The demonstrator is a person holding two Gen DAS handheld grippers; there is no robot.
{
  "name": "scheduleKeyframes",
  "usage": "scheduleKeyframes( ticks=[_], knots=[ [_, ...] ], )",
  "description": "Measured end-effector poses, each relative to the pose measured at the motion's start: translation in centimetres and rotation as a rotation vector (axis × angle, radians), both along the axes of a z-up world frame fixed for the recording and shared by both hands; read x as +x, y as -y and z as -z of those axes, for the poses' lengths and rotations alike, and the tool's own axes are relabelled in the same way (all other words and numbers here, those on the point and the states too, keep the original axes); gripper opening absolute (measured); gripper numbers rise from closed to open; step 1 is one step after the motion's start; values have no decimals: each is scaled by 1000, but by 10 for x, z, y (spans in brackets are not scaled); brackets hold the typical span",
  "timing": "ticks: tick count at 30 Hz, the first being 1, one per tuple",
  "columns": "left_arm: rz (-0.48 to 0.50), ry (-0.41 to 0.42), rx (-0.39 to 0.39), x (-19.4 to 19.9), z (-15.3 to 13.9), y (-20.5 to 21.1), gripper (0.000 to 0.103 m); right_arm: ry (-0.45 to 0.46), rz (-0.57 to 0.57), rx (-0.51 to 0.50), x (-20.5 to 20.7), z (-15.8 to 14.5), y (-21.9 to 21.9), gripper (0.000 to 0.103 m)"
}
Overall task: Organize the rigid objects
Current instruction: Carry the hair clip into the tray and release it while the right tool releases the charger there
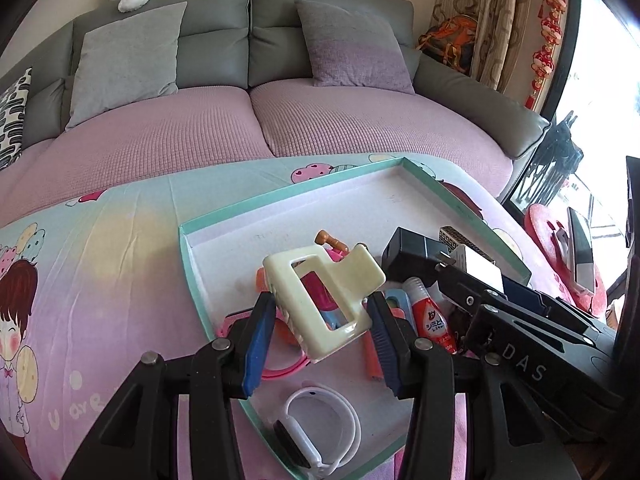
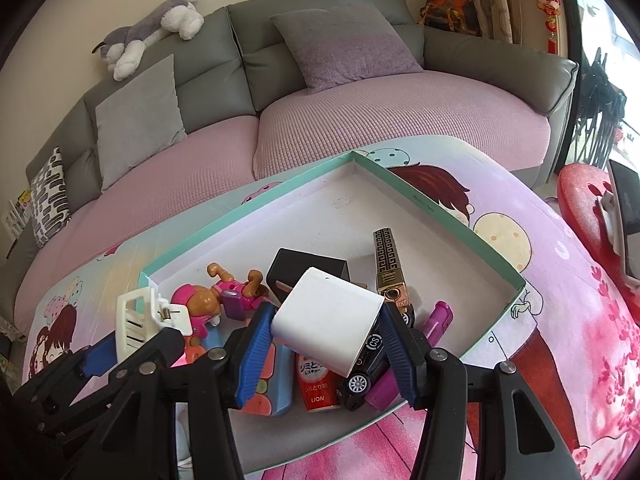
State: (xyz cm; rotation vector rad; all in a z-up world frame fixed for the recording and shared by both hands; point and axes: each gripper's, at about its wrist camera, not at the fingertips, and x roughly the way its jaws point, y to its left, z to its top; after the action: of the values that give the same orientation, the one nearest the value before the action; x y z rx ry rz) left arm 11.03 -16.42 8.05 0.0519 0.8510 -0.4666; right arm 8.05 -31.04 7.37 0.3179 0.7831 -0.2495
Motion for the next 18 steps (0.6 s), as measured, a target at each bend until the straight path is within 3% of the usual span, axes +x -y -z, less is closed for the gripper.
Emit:
scheduleKeyframes(
  ticks=[6,11,18],
  knots=[
    [-12,-29,-1,2,3,-1,51,-16,-11,10,3,5,1,57],
    [-29,-53,-4,0,4,-9,64,-18,-31,10,4,7,-2,57],
    [-99,-51,-30,-9,-1,-30,65,-32,-63,-41,4,9,-14,58]
  ],
)
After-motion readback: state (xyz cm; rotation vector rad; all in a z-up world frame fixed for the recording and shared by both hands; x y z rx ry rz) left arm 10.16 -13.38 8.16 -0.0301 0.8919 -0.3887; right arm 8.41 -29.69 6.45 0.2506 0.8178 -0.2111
